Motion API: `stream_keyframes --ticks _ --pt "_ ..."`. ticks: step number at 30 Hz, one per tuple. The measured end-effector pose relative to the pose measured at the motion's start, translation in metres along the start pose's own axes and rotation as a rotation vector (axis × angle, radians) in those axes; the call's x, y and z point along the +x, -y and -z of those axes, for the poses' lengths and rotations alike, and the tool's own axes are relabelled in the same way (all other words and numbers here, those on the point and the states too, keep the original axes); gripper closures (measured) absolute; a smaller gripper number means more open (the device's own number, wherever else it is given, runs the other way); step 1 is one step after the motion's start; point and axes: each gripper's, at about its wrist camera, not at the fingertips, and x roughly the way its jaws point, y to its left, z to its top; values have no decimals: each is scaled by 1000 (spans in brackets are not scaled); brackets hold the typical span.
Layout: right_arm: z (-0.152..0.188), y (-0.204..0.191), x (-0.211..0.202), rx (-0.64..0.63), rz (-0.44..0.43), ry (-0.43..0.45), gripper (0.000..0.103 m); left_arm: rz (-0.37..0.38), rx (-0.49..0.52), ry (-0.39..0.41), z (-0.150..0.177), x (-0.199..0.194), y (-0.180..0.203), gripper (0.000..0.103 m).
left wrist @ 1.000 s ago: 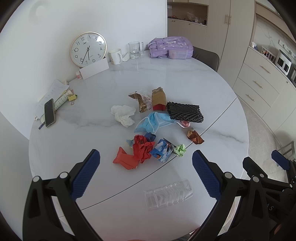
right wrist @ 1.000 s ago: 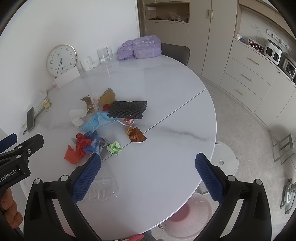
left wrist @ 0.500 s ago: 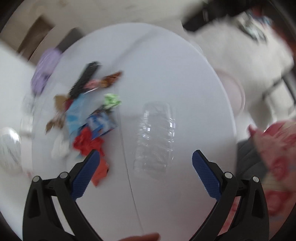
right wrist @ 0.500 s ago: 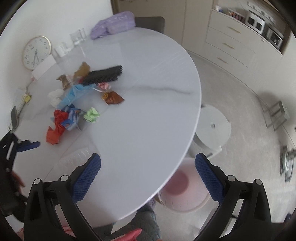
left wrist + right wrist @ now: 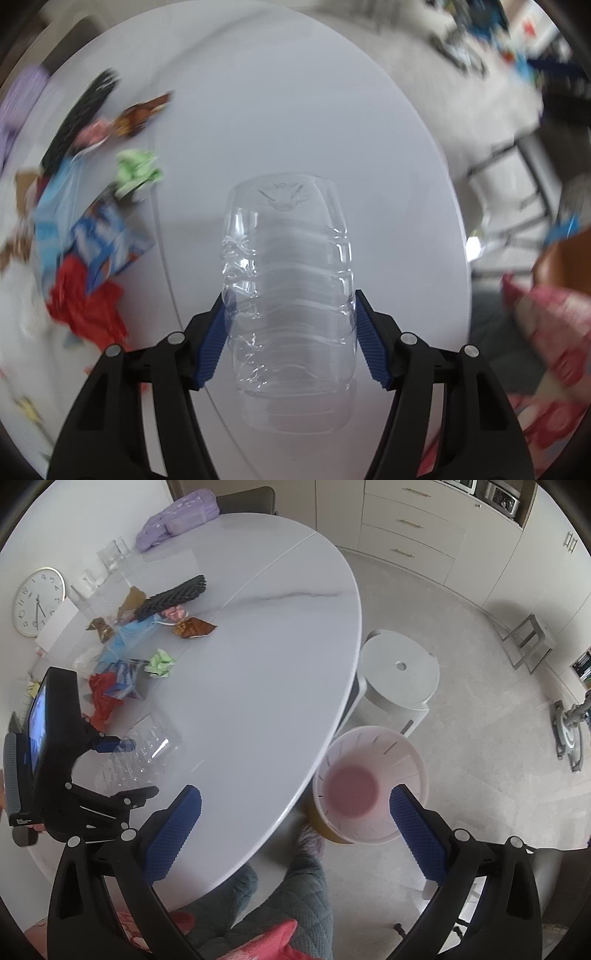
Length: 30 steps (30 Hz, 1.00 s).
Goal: Collect trash
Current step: 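Grasp the clear plastic bottle with the left gripper while the right gripper grasps the black foam mesh, then drop the black foam mesh into the bin with the right gripper while the left holds the bottle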
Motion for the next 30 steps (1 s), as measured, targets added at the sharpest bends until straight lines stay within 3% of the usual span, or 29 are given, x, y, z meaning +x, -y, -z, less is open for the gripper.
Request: stream_keyframes --ticks 2,6,9,14,17,19,22,24,27,30 --pt "-1 -8 0 -13 -36 5 2 13 -75 53 10 -13 -10 41" --pt "-11 -34 7 -113 -123 29 2 7 -351 189 45 -58 -38 41" --pt "-33 -57 20 -231 -178 41 2 -101 -564 243 84 -100 -52 41" --pt "-98 -88 51 -421 -225 53 7 -221 -804 340 126 -153 -52 41" --pt "-153 -116 66 -580 -253 75 7 -258 -911 384 129 -170 -44 41" --pt "-187 -147 83 -775 -218 91 7 -266 -979 401 120 -172 -45 41" --pt "-206 -188 109 -1089 -169 90 8 -276 -1070 407 110 -165 -37 41" --pt "-210 -208 123 -1262 -159 84 18 -288 -1122 411 105 -162 -31 41" --pt "-217 -230 142 -1372 -209 16 28 -317 -1182 412 96 -156 -22 41" --pt "-223 -246 162 -1412 -230 -57 63 -338 -1208 397 86 -153 -19 41"
